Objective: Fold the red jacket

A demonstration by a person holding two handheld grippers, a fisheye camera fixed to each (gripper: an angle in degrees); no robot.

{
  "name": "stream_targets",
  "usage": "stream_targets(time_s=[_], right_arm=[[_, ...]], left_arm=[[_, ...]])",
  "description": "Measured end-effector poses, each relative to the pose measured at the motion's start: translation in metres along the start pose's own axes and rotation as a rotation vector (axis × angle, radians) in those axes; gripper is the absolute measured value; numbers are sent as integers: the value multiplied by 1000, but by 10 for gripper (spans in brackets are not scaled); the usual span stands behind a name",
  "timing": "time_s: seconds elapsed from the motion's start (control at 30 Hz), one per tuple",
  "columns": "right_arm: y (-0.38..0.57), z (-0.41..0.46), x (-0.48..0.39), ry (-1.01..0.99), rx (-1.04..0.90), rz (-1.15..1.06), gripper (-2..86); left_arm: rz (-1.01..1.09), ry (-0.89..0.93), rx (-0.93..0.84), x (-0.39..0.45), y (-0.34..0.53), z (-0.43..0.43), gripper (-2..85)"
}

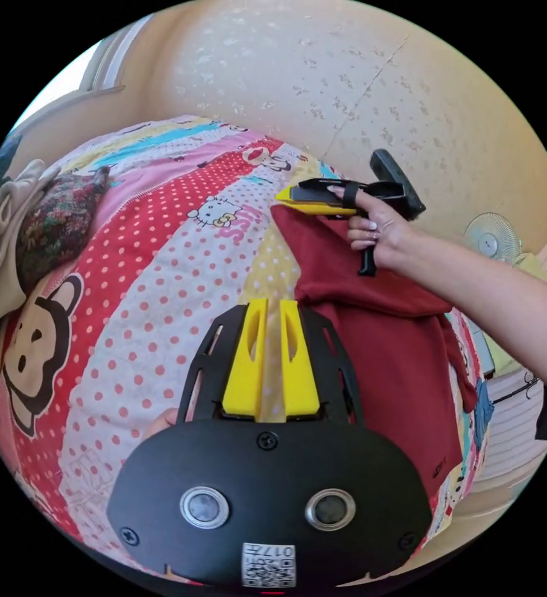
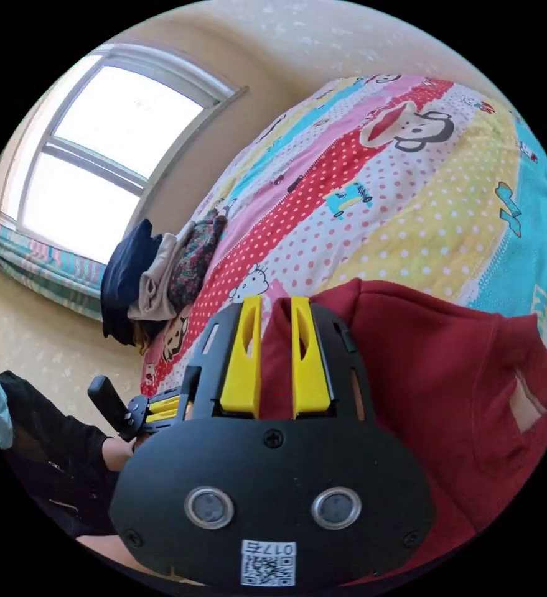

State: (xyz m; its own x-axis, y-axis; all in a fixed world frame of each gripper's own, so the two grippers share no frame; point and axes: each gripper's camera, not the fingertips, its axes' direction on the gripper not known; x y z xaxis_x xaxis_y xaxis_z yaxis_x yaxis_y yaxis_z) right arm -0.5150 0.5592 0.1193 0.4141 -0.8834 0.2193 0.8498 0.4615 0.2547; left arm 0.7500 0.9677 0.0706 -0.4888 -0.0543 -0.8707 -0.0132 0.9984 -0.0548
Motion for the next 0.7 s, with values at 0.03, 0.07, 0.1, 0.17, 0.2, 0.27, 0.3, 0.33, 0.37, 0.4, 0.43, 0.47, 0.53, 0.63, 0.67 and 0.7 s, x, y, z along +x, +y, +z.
stream_targets(time_s=[0.03, 0.07, 0.1, 0.17, 0.2, 0.27, 0.3, 0.33, 0.37, 0.4, 0.43, 0.47, 0.53, 0.63, 0.67, 0.7], right_arm=[[23, -28, -4, 10, 66, 16, 96], [37, -42, -7, 15, 99, 17, 98], [68, -68, -10, 32, 152, 34, 96], [124, -110, -16, 64, 229, 77, 92], [170, -139, -21, 95, 303, 123, 90], [247, -183, -26, 149, 424, 237, 86], [304, -213, -28, 182, 510, 344, 85], [361, -241, -28, 207, 592, 453, 85], [389, -254, -27, 215, 632, 511, 86], [445, -281, -26, 225, 723, 624, 88], [498, -306, -24, 228, 821, 719, 90], [524, -318, -22, 231, 869, 761, 91], [604, -356, -13, 218, 1035, 911, 97], [664, -394, 8, 128, 1250, 985, 103], [671, -399, 15, 84, 1295, 997, 104], [680, -406, 30, -9, 1366, 1030, 107]], left_arm=[[11, 29, 38, 1, 3, -11, 60], [11, 79, 58, 4, 5, -20, 76], [11, 108, 64, 6, 5, -23, 77], [53, 220, 88, 29, 9, -31, 83], [70, 239, 93, 37, 11, -32, 84], [123, 317, 87, 75, 26, -32, 86], [134, 341, 81, 86, 31, -32, 87], [153, 398, 67, 107, 42, -31, 87], [173, 463, 43, 128, 53, -29, 89], [185, 492, 30, 139, 58, -28, 92], [218, 541, -4, 162, 69, -25, 99], [254, 575, -45, 185, 80, -20, 105], [265, 613, -135, 209, 98, -2, 111], [313, 572, -305, 225, 146, 47, 111], [374, 543, -344, 228, 168, 60, 110], [389, 552, -306, 227, 172, 56, 104]])
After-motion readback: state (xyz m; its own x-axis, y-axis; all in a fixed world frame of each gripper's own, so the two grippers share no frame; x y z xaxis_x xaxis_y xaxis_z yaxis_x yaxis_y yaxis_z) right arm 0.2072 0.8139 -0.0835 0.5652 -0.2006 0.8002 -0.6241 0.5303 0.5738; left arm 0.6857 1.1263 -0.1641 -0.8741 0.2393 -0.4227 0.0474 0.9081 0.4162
